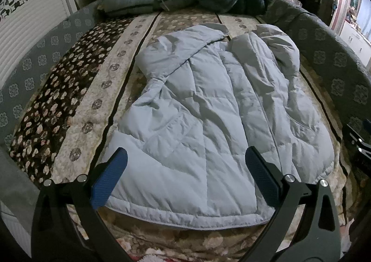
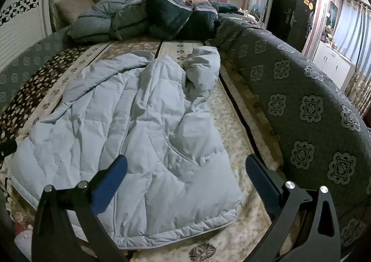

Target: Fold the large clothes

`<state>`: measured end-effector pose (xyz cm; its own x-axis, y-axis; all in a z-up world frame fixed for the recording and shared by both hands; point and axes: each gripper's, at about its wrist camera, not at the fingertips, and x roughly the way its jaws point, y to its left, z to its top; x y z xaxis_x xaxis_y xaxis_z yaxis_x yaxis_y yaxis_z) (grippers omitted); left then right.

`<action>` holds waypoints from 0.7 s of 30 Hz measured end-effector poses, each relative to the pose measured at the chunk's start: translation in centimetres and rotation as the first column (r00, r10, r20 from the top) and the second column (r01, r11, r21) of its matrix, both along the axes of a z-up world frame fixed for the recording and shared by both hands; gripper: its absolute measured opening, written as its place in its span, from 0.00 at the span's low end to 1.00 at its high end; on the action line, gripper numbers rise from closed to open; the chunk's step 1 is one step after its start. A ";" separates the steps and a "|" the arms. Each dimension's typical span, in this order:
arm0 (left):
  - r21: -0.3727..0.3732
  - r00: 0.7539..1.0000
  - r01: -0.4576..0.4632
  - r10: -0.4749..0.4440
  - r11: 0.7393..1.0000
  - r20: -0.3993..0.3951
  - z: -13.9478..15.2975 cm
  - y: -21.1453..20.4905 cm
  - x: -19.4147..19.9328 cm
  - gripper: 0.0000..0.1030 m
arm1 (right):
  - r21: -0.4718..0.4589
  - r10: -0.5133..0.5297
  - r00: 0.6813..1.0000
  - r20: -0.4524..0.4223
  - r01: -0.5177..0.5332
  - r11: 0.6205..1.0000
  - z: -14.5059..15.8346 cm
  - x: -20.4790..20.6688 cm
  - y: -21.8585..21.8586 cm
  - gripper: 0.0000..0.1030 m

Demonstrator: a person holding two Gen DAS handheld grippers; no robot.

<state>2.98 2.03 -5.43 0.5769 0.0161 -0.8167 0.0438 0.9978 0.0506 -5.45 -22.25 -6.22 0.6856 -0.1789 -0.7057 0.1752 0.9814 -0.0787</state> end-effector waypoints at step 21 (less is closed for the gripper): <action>-0.191 0.997 0.027 -0.040 0.981 -0.066 1.4 2.7 17.8 0.97 | 0.121 0.076 0.997 -0.025 -0.073 0.990 -0.1 14.3 -4.1 0.98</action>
<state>20.76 4.77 -4.00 0.5167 -0.1610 -0.8409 0.0739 0.9869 -0.1435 8.84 -26.33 -6.37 0.6721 -0.0413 -0.7393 0.1004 0.9943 0.0358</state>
